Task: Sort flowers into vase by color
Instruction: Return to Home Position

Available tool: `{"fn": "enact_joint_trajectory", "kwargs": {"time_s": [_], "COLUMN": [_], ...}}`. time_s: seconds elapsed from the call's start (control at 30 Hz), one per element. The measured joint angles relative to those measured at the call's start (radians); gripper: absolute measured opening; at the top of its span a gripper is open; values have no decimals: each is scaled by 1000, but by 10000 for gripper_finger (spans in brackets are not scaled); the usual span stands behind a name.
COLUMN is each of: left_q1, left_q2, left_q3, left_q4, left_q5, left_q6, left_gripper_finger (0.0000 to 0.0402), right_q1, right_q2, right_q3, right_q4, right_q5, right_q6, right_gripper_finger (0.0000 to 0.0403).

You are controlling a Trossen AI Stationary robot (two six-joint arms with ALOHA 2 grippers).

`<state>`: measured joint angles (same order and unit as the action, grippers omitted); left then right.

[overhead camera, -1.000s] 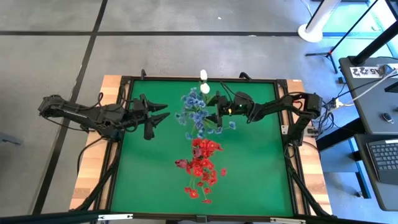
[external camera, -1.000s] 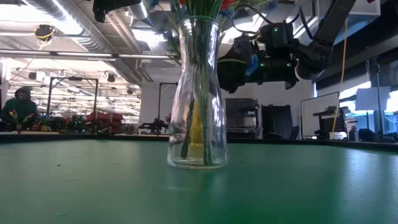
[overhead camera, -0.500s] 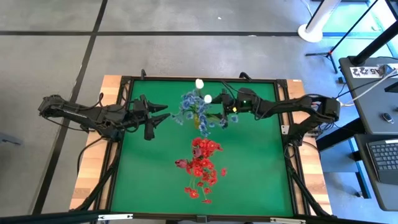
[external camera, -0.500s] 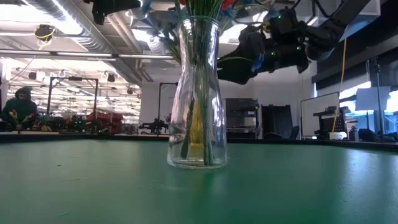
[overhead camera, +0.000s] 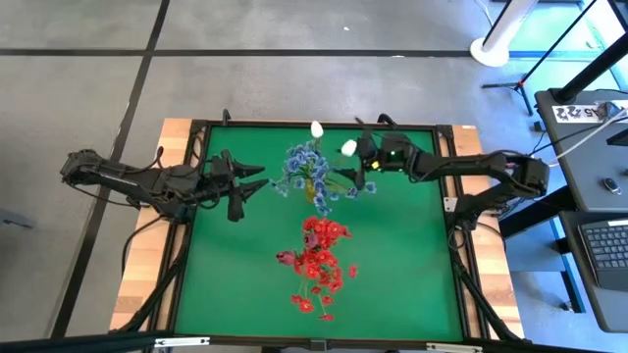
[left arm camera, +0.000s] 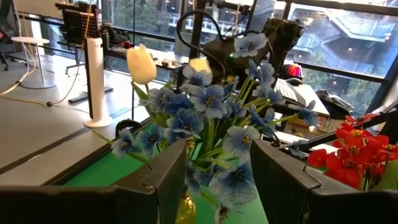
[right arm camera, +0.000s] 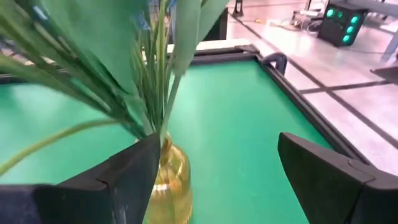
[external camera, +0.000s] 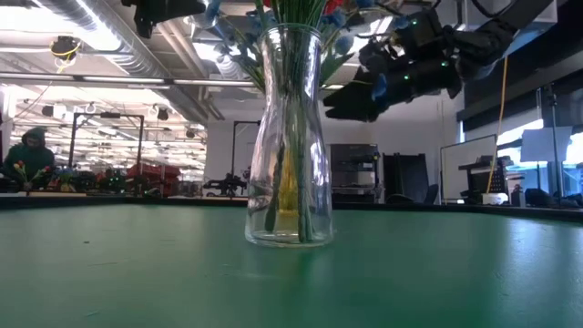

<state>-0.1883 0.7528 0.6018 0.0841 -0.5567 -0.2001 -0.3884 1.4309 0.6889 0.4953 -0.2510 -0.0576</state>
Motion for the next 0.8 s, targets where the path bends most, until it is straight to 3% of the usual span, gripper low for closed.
{"fn": "enact_joint_trajectory", "kwargs": {"time_s": [0.23,0.47,0.6,0.7,0.8], "left_q1": [0,0,0,0,0], "left_q2": [0,0,0,0,0], "left_q3": [0,0,0,0,0], "left_q4": [-20,-34,-70,-73,-73], "left_q5": [0,10,40,40,40], "left_q6": [0,0,0,1,17], "left_gripper_finger": [174,173,152,120,80], "right_q1": [-76,-76,-77,-67,-36], "right_q2": [-144,-289,-374,-427,-470], "right_q3": [-90,-193,-246,-273,-295], "right_q4": [-21,-28,-28,-22,-28], "right_q5": [-76,-97,-120,-127,-78], "right_q6": [38,68,103,125,130], "right_gripper_finger": [326,326,321,293,238]}}
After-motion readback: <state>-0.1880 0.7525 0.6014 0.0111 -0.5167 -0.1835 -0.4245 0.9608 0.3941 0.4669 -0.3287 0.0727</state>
